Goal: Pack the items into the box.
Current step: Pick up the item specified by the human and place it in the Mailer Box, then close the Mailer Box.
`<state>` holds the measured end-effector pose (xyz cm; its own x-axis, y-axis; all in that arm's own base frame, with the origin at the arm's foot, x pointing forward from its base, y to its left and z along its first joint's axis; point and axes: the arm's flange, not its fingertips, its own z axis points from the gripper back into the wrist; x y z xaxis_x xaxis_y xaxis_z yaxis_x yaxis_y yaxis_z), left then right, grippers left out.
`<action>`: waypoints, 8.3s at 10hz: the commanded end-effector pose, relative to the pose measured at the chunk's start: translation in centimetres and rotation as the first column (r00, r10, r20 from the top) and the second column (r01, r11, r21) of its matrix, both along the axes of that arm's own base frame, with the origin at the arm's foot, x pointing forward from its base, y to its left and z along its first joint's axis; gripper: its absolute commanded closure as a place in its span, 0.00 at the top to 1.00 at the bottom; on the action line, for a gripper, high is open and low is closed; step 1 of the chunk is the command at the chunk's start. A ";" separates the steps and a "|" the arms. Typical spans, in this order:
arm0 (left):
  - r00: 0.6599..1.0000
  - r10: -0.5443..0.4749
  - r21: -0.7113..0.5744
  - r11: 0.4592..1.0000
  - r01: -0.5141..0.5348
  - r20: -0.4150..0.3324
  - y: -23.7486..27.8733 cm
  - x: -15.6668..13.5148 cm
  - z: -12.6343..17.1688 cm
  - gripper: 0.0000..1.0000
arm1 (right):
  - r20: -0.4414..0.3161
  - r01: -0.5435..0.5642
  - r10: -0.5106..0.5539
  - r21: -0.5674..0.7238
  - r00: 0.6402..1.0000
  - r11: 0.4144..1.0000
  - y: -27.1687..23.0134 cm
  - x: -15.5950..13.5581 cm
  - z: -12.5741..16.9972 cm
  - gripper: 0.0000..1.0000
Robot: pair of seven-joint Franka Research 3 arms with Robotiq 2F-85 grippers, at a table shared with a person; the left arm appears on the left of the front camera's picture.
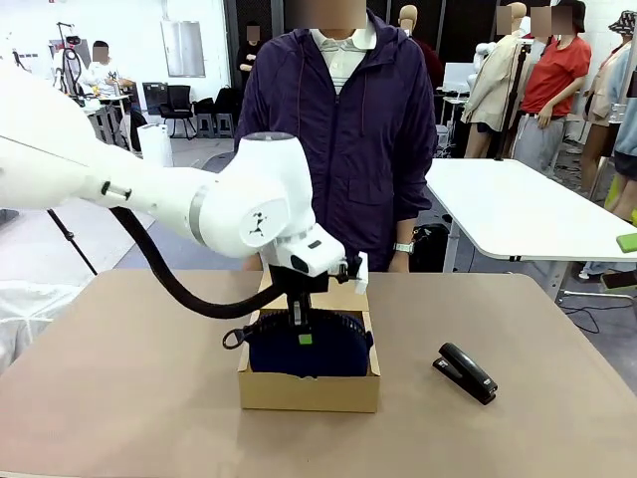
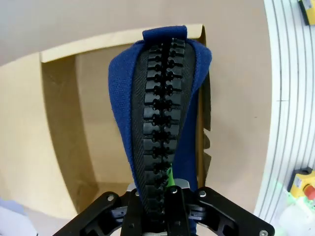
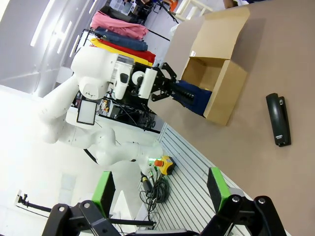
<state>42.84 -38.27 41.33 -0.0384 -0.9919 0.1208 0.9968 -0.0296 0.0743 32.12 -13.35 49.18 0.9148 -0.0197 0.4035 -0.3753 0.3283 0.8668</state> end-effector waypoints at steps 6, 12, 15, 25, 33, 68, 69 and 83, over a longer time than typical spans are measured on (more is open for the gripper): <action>0.999 -0.001 0.025 1.000 0.002 -0.051 -0.5 -0.6 -3.5 0.68 | 0.025 -0.017 0.018 -0.006 1.000 1.000 -0.2 -0.1 0.1 1.00; 0.999 0.018 -0.005 1.000 -0.019 -0.038 0.3 -0.5 -2.2 1.00 | 0.025 -0.017 0.018 -0.006 1.000 1.000 -0.2 -0.1 0.1 1.00; 0.998 0.065 -0.047 0.997 -0.066 -0.016 1.9 -0.3 0.7 1.00 | 0.025 -0.017 0.018 -0.006 1.000 1.000 -0.2 -0.1 0.1 1.00; 0.500 0.500 -0.504 0.141 -0.852 -0.707 43.8 -13.5 8.0 1.00 | 0.025 -0.017 0.018 -0.006 1.000 1.000 -0.2 -0.1 0.1 1.00; 0.454 0.498 -0.453 0.132 -0.882 -0.739 46.8 -13.8 8.9 1.00 | 0.025 -0.017 0.018 -0.006 1.000 1.000 -0.2 -0.1 0.1 1.00; 0.244 0.237 -0.295 -0.208 -0.933 -0.940 26.7 22.5 -14.9 1.00 | -0.373 -0.016 0.025 0.026 0.927 1.000 22.4 29.2 -18.9 1.00; 0.295 0.193 -0.332 -0.202 -0.922 -0.936 25.6 22.5 -14.9 1.00 | -0.395 -0.007 0.016 0.024 0.919 1.000 23.2 30.1 -19.9 1.00; 0.197 0.064 -0.187 0.137 -0.973 -0.978 20.5 23.2 -15.5 1.00 | -0.389 -0.004 0.012 0.022 0.921 1.000 29.7 34.1 -22.7 1.00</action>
<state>64.79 -17.74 25.22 0.9696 0.0176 0.2440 0.2394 0.1365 -0.9613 65.14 15.71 26.34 0.9991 0.0099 0.0420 -0.0429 0.3155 0.9480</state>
